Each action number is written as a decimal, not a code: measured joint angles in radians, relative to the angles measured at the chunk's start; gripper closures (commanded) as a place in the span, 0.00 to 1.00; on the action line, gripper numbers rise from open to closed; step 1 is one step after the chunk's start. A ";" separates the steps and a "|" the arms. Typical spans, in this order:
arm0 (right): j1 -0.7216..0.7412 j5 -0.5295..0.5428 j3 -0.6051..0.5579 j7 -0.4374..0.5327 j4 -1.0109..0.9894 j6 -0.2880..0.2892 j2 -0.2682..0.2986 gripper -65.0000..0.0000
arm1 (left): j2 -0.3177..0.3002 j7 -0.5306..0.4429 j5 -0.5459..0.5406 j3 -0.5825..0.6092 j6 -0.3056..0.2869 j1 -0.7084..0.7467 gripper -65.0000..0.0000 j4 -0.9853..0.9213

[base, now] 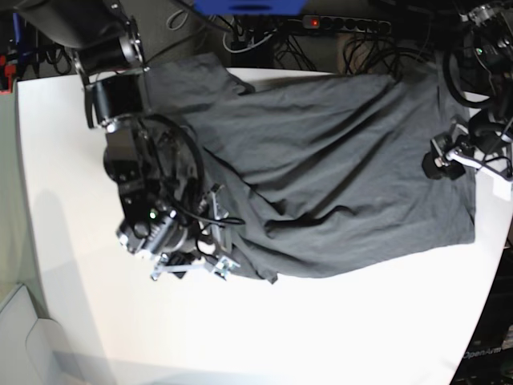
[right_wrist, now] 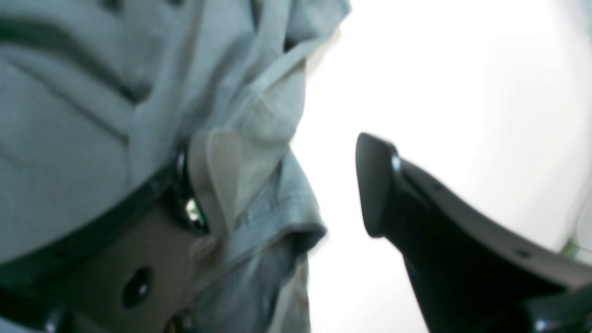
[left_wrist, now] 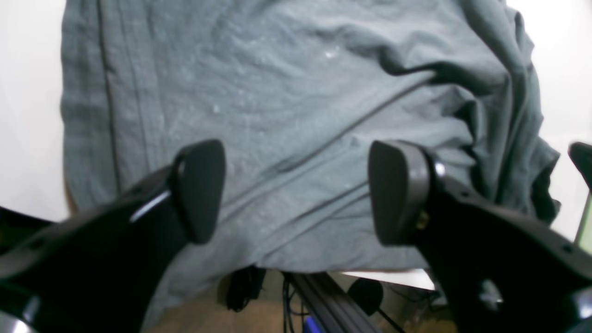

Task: Layout the t-shirt on the table in an organized manner, then fold the t-shirt properly
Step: 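Pull the shirt edge with the right gripper away from the left gripper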

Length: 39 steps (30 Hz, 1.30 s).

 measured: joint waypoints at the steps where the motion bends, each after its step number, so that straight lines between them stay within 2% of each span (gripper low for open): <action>1: 0.021 -0.005 0.001 0.000 -0.053 -0.002 -0.012 0.38 | 0.000 -0.002 0.000 0.000 0.000 0.000 0.27 0.000; 7: 0.035 -0.004 0.001 0.166 -0.191 -0.002 -0.045 0.38 | 0.000 0.000 0.000 -0.002 0.000 0.000 0.27 0.000; 13: 0.026 -0.005 0.002 0.223 -0.276 -0.002 -0.044 0.40 | 0.000 -0.004 0.004 -0.003 0.000 -0.002 0.27 0.000; 16: 0.027 -0.004 0.002 0.262 -0.297 -0.002 -0.042 0.52 | 0.000 -0.004 0.003 -0.003 0.000 -0.003 0.27 0.000; 21: 0.029 -0.005 0.002 0.269 -0.308 -0.002 -0.042 0.86 | 0.000 -0.010 0.003 -0.003 0.000 -0.019 0.27 0.000; 25: 0.053 -0.005 0.000 0.266 -0.305 -0.002 -0.031 0.98 | 0.000 -0.011 0.004 -0.003 0.000 -0.017 0.27 0.000; 35: 0.189 0.003 0.001 0.270 -0.308 0.000 0.054 1.00 | 0.000 -0.011 0.004 -0.002 0.000 -0.031 0.26 0.000; 39: 0.265 0.006 0.047 0.343 -0.309 0.002 0.090 1.00 | 0.000 -0.011 0.004 -0.002 0.000 -0.033 0.26 -0.053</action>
